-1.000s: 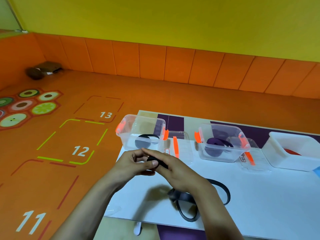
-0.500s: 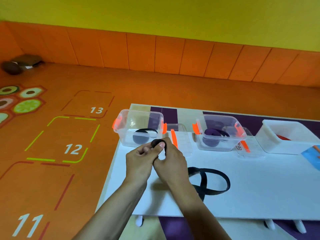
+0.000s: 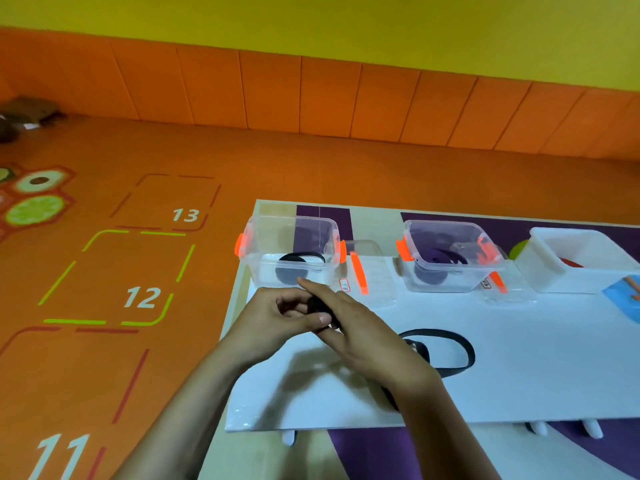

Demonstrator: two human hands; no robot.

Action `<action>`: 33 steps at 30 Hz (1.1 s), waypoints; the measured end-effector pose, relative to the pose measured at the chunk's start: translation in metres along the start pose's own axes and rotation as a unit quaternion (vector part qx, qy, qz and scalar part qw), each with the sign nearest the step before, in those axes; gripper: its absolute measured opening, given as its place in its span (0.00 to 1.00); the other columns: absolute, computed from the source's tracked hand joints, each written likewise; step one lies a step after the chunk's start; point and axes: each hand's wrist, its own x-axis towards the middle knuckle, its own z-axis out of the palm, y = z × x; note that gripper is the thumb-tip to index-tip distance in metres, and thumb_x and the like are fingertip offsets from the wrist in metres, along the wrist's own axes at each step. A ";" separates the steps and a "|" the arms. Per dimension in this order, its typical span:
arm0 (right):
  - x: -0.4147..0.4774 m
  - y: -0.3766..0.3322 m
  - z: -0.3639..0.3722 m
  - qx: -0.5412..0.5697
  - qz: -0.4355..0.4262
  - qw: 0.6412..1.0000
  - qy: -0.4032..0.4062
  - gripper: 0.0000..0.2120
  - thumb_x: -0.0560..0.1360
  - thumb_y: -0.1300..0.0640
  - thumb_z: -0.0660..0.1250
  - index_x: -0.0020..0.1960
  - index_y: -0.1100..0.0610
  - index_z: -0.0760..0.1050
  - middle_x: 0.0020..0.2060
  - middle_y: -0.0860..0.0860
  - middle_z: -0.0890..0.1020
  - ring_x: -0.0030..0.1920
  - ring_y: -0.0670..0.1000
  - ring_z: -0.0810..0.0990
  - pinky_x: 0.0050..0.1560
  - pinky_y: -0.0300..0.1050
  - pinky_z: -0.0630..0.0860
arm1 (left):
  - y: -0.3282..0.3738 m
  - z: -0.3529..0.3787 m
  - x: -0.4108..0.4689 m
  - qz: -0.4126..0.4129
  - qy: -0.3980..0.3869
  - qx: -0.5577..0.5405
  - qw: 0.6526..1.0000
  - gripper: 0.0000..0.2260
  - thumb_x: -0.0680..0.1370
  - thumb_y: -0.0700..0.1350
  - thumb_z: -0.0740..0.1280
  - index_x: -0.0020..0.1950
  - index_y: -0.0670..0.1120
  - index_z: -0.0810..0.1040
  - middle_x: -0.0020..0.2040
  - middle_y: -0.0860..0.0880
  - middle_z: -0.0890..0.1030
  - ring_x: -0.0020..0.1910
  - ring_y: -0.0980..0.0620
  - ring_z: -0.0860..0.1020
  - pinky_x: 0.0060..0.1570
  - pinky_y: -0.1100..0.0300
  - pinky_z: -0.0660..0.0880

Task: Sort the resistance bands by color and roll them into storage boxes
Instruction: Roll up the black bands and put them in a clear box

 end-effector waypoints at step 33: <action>0.019 -0.003 -0.011 0.348 0.038 0.923 0.159 0.08 0.81 0.55 0.69 0.58 0.48 0.84 0.42 0.49 0.84 0.38 0.48 0.78 0.46 0.46 0.76 | -0.002 0.024 0.021 0.048 0.239 -0.208 0.947 0.19 0.68 0.46 0.76 0.56 0.40 0.85 0.50 0.41 0.87 0.49 0.45 0.86 0.58 0.51 0.80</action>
